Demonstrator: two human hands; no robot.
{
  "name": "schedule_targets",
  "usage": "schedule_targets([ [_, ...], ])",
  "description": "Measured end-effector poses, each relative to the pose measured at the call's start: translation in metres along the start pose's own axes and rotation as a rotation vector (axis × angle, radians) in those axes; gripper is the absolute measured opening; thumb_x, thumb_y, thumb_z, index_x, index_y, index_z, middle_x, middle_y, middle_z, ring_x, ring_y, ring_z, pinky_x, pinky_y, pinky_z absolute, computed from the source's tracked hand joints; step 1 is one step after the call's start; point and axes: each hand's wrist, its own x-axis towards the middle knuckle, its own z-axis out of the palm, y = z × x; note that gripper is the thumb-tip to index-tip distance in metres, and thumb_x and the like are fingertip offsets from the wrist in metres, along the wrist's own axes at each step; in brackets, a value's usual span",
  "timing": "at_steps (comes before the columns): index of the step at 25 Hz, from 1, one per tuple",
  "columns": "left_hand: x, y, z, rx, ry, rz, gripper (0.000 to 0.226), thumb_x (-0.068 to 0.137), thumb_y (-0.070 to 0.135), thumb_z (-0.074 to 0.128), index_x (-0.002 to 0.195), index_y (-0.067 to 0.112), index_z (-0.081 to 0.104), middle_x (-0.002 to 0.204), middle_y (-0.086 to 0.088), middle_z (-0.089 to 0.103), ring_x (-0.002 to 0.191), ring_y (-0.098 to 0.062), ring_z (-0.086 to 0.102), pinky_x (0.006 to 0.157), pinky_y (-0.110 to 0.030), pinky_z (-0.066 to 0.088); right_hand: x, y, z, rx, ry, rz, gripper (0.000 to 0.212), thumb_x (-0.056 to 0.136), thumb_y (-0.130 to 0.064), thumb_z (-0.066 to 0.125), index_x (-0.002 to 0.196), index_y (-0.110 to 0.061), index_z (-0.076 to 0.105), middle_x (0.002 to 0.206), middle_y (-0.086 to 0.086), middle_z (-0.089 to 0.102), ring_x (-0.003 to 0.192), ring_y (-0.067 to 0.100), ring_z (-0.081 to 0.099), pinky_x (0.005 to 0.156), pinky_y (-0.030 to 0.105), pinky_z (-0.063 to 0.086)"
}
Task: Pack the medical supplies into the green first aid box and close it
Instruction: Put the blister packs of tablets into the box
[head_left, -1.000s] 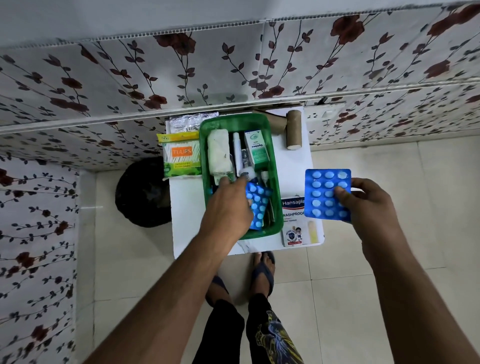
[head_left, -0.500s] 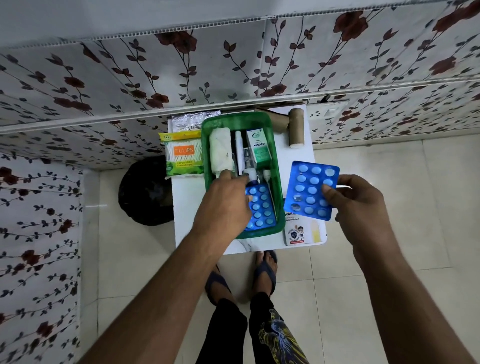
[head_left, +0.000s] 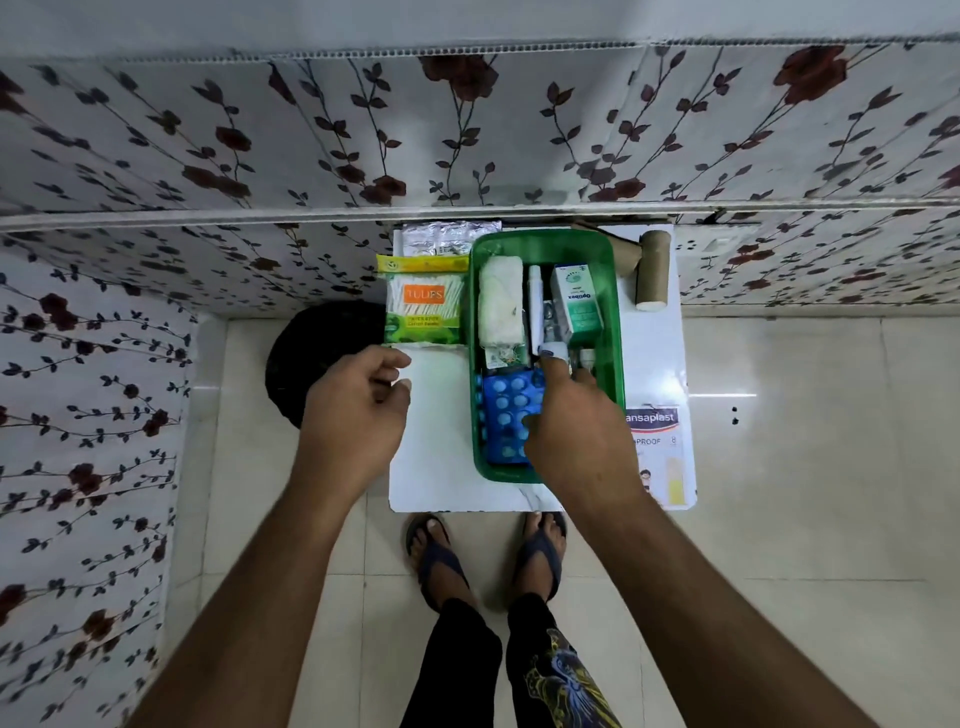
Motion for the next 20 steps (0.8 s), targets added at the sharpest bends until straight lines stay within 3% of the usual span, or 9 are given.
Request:
schedule_targets([
  [3,0.003,-0.007,0.003,-0.020,-0.022,-0.022,0.021,0.088,0.013,0.064,0.106,0.020,0.069,0.100,-0.002,0.067,0.087,-0.013,0.066,0.080,-0.028,0.053,-0.003,-0.003,0.007,-0.142,0.057,-0.036,0.063,0.083,-0.015,0.068,0.139,-0.008,0.040,0.124,0.015,0.054,0.102,0.032,0.064,0.080,0.035,0.051],
  [6,0.005,-0.011,0.002,-0.018,-0.052,-0.044,0.019,0.088,0.014,0.064,0.105,0.022,0.069,0.100,-0.001,0.067,0.087,-0.012,0.065,0.077,-0.029,0.054,-0.007,-0.005,0.004,-0.105,0.030,-0.060,0.059,0.082,-0.012,0.067,0.134,-0.006,0.039,0.112,0.014,0.063,0.098,0.031,0.065,0.070,0.034,0.047],
  [9,0.017,-0.006,-0.005,-0.026,-0.005,-0.049,0.020,0.088,0.015,0.065,0.107,0.021,0.067,0.097,0.002,0.066,0.082,-0.003,0.062,0.071,-0.016,0.047,-0.005,0.002,-0.031,0.096,0.147,-0.016,0.038,0.084,-0.016,0.065,0.120,-0.014,0.051,0.095,0.008,0.070,0.084,0.031,0.067,0.066,0.030,0.046],
  [11,0.039,-0.004,-0.007,-0.072,0.091,-0.104,0.026,0.085,0.021,0.068,0.111,0.020,0.065,0.100,0.000,0.066,0.085,-0.010,0.062,0.078,-0.025,0.049,0.009,0.014,-0.061,0.314,0.333,0.077,0.028,0.088,-0.028,0.063,0.114,-0.018,0.061,0.086,0.002,0.070,0.078,0.027,0.067,0.069,0.031,0.050],
  [14,0.075,0.000,-0.003,-0.012,0.070,-0.205,0.048,0.081,0.039,0.072,0.120,0.014,0.058,0.113,-0.006,0.064,0.100,-0.023,0.061,0.082,-0.032,0.046,0.061,0.043,-0.078,0.409,0.460,0.265,0.045,0.092,-0.044,0.053,0.122,-0.012,0.060,0.104,0.008,0.069,0.098,0.029,0.065,0.078,0.031,0.045],
  [16,0.088,0.006,0.005,-0.035,0.016,-0.240,0.047,0.078,0.044,0.075,0.110,0.012,0.061,0.104,-0.004,0.065,0.093,-0.022,0.061,0.078,-0.032,0.044,0.094,0.056,-0.075,0.363,0.353,0.346,0.059,0.093,-0.052,0.046,0.129,-0.005,0.056,0.123,0.020,0.064,0.114,0.036,0.058,0.091,0.037,0.044],
  [17,0.091,0.010,0.009,-0.061,0.000,-0.250,0.033,0.078,0.041,0.076,0.095,0.016,0.063,0.091,0.002,0.063,0.082,-0.017,0.059,0.072,-0.030,0.042,0.104,0.059,-0.073,0.344,0.297,0.358,0.062,0.095,-0.053,0.042,0.127,-0.002,0.055,0.124,0.023,0.062,0.115,0.038,0.057,0.091,0.038,0.044],
  [19,0.095,0.012,0.018,-0.083,-0.025,-0.251,0.021,0.077,0.033,0.079,0.071,0.026,0.060,0.073,0.012,0.059,0.069,-0.009,0.056,0.060,-0.026,0.038,0.115,0.059,-0.070,0.333,0.219,0.328,0.057,0.099,-0.047,0.036,0.118,0.002,0.058,0.113,0.026,0.063,0.109,0.041,0.057,0.086,0.040,0.044],
  [20,0.098,0.009,0.021,-0.088,-0.036,-0.240,0.020,0.075,0.032,0.080,0.070,0.025,0.063,0.072,0.012,0.062,0.069,-0.009,0.059,0.057,-0.023,0.038,0.116,0.058,-0.070,0.342,0.202,0.314,0.055,0.100,-0.045,0.035,0.114,0.002,0.060,0.103,0.025,0.062,0.105,0.042,0.058,0.084,0.040,0.045],
])
